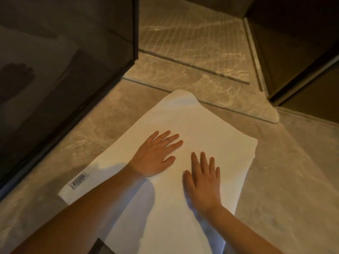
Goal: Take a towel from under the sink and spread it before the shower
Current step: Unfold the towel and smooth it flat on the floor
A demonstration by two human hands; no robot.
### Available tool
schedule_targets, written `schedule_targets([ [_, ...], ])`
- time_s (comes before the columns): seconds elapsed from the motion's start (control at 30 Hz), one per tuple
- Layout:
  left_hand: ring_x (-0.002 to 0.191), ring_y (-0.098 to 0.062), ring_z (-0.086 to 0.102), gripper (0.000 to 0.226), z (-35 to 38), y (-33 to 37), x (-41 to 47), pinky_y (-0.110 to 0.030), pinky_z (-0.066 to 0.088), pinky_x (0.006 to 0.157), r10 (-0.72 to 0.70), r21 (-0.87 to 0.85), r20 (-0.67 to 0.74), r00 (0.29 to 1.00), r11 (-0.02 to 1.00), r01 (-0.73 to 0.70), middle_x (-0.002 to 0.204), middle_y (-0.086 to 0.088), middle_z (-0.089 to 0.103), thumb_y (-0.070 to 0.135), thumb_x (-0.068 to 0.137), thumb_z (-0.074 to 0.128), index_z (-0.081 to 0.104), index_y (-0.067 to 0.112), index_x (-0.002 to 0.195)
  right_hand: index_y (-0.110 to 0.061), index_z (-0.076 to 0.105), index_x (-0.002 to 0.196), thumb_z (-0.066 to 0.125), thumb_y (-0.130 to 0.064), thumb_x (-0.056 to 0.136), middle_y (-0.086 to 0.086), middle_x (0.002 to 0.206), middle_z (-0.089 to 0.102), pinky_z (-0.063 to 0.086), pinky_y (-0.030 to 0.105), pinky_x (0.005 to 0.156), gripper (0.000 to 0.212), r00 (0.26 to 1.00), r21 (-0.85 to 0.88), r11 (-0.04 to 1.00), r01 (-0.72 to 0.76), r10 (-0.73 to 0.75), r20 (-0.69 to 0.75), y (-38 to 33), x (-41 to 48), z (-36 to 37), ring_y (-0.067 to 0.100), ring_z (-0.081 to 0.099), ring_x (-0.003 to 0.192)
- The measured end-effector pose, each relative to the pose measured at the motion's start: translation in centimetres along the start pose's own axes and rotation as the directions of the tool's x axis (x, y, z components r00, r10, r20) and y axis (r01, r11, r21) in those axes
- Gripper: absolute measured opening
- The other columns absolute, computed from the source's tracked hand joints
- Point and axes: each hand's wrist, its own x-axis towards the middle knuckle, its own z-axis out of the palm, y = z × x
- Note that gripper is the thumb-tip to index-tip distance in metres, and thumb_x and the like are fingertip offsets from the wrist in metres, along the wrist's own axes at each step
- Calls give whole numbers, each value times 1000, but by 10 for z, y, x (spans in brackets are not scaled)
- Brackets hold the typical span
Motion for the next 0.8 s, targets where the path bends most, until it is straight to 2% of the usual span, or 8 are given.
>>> schedule_targets([
  [0.13,150,-15,9,58,3,2,-14,-40,6,121,-83,8,-19,996,996,83,162,11,16,46,98,33,22,36,153,-41,-16,151,-4,-61,92,-9,160,-20,-12,41,120,63,995,-102,994,44,-52,-80,1,2,15,21,-26,146],
  [0.27,150,-18,10,61,5,4,-30,-42,5,121,-228,39,-16,974,973,228,162,9,16,50,95,16,18,34,154,-46,-11,151,3,-62,95,-12,161,-12,-8,40,120,60,976,-131,969,210,-215,-31,9,22,9,18,-20,148],
  [0.4,150,-19,11,64,-1,-1,-35,-45,7,121,-327,36,-14,945,944,327,163,7,17,51,94,12,18,32,155,-44,-5,152,10,-60,97,-10,162,-7,-4,42,121,59,950,-152,939,310,-314,0,4,45,3,20,-13,149],
  [0.5,151,-18,3,59,-10,-12,-26,-44,2,121,-322,51,38,946,946,320,164,8,8,49,99,18,10,33,155,-40,-3,154,16,-55,99,-5,164,-5,-3,44,121,59,961,-166,948,273,-275,11,-9,54,-2,22,-12,149],
  [0.6,151,-19,0,58,-17,-11,-25,-45,-1,121,-356,49,52,933,934,354,164,6,4,47,101,20,7,32,155,-33,1,155,13,-50,100,-2,164,-3,-4,46,121,59,977,-128,970,204,-210,-35,-33,43,-1,23,-11,150],
  [0.7,151,-20,6,60,-16,-1,-49,-44,1,121,-379,61,-10,925,923,379,164,4,11,48,98,13,12,29,155,-31,4,156,9,-51,98,-4,163,-1,-7,45,120,61,968,-63,967,245,-248,-43,-60,16,15,21,-12,149],
  [0.8,151,-19,5,58,-12,-4,-78,-44,1,121,-378,103,7,926,921,375,164,5,9,47,100,18,12,30,156,-34,-6,154,8,-54,99,-8,161,-12,-10,45,120,61,963,-110,958,265,-268,-11,-71,4,32,20,-20,147],
])
